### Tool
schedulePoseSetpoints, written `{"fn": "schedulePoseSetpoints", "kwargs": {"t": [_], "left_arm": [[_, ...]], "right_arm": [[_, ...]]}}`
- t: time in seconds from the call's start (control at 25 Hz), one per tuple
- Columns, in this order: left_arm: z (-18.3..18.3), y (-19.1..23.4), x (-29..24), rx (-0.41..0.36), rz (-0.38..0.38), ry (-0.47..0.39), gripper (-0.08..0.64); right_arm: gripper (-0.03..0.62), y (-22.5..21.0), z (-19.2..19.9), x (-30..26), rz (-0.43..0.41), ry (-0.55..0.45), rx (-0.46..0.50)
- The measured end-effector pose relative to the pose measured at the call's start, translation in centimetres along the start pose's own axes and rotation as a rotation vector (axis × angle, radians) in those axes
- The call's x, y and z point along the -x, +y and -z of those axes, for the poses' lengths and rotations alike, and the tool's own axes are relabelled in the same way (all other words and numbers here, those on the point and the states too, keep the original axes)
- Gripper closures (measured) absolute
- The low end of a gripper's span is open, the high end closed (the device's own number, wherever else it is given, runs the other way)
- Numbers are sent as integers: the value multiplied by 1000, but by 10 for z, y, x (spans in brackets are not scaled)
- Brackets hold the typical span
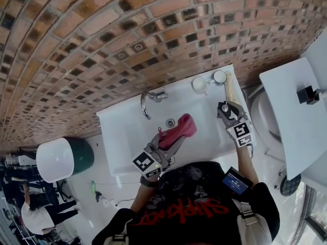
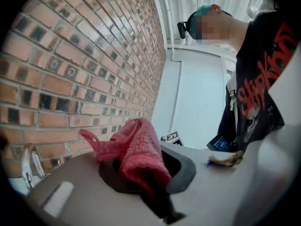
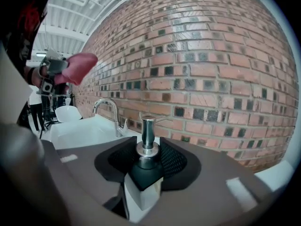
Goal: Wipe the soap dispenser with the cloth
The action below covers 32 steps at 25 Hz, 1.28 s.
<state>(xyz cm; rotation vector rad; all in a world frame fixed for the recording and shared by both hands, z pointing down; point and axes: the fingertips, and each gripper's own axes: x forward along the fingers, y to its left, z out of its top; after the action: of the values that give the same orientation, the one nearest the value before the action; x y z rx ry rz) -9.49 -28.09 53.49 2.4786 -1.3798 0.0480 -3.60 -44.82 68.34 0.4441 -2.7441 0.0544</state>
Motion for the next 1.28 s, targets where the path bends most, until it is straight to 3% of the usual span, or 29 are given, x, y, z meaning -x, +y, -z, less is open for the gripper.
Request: {"fn": "schedulePoseSetpoints", "kwargs": {"t": [0.16,0.4,0.52,0.72,1.0,1.16,1.28], "left_arm": [[-3,-8,-3,-12,89,-14,509],[-12,-46,-10,10,354,-28,509],[-12,-65,1,37,483,-19,509],[-14,-105,11,72,702,-1,509],[5,-116,1,58,719,59,509],[12,-120,-21,-20,658,92,509],[14,-118,-37,-16,595,89,509]], "right_arm": [[439,27,-59,44,-31,-64,29],[438,72,-127,112,28,-145,82],[437,106,-147,132,67,-173,85],[439,144,-147,168,152,-102,94],[439,169,-159,196,160,-104,144],[439,163,-172,220,158,-152,160],[439,158,-183,237,150,-198,182]]}}
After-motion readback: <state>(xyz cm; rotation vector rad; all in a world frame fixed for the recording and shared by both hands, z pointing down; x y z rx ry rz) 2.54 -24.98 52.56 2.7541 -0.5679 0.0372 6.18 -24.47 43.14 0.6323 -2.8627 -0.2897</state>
